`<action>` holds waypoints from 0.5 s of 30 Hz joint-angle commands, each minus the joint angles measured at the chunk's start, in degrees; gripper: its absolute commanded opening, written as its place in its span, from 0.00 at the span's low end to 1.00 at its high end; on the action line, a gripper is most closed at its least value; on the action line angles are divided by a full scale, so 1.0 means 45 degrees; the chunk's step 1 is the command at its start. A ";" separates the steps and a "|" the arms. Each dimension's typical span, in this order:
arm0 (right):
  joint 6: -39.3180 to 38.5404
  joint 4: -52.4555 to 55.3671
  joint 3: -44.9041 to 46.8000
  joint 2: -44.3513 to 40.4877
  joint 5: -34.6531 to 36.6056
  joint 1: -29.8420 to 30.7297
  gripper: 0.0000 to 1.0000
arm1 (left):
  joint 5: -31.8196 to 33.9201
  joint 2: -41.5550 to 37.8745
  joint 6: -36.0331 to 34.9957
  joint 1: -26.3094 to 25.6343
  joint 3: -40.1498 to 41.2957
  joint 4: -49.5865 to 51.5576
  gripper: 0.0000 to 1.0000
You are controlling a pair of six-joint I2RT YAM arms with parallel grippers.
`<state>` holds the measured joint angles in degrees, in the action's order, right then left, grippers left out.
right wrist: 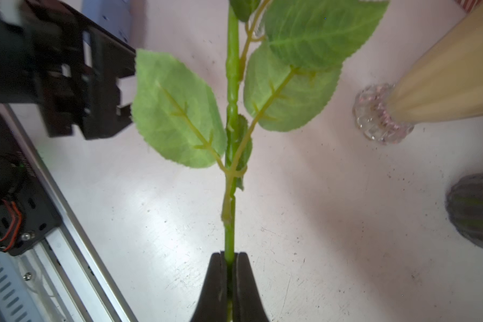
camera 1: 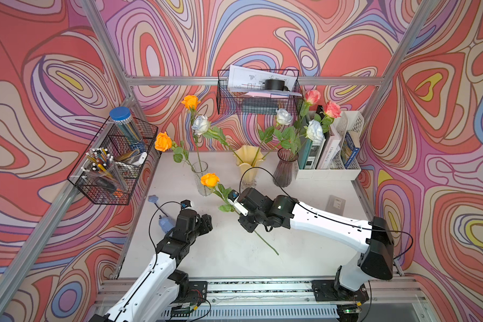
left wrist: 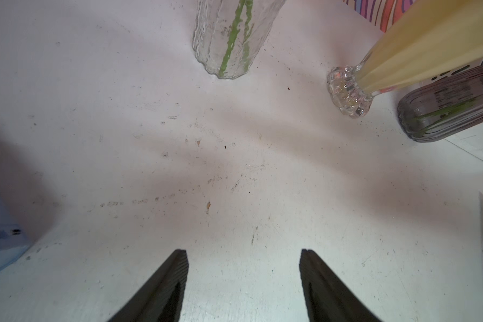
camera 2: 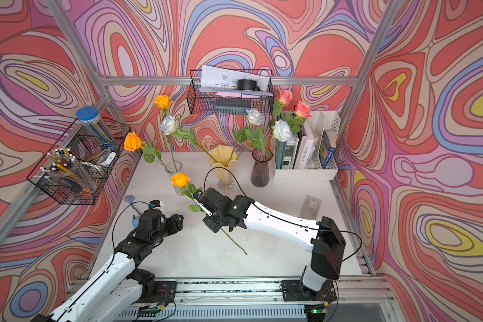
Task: Arrange the flowers in different vases according to their colors
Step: Insert the flower into the vase.
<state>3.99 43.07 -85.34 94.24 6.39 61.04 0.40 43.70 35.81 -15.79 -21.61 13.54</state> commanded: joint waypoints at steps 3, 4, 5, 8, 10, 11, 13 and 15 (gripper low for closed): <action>-0.1472 -0.1494 -0.1955 0.0166 0.0588 0.0130 0.00 | 0.0159 0.0015 -0.0171 -0.0064 0.0177 0.0083 0.69; -0.1723 -0.1727 -0.2408 0.0387 0.0500 0.0130 0.00 | 0.0163 0.0034 -0.0175 -0.0053 0.0175 0.0112 0.69; -0.2057 -0.1927 -0.2996 0.0677 0.0308 0.0145 0.00 | 0.0157 0.0068 -0.0183 -0.0063 0.0171 0.0082 0.69; -0.2881 -0.2946 -0.4483 0.1448 -0.0296 0.0193 0.00 | 0.0133 0.0115 -0.0191 -0.0064 0.0153 0.0080 0.69; -0.3455 -0.4161 -0.5023 0.1927 -0.0853 0.0187 0.00 | 0.0121 0.0160 -0.0199 -0.0056 0.0163 0.0038 0.69; -0.3775 -0.4955 -0.5242 0.2175 -0.1099 0.0201 0.00 | 0.0096 0.0204 -0.0199 -0.0060 0.0146 0.0019 0.69; -0.4298 -0.6284 -0.5759 0.2727 -0.1479 0.0194 0.00 | 0.0068 0.0267 -0.0214 -0.0055 0.0114 0.0054 0.69; -0.4650 -0.7297 -0.6639 0.3514 -0.1768 0.0172 0.00 | 0.0063 0.0293 -0.0239 -0.0064 0.0116 0.0038 0.69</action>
<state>-12.01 20.75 -111.96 105.97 1.96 61.65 0.38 44.80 35.77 -15.79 -21.61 13.54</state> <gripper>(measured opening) 0.053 0.688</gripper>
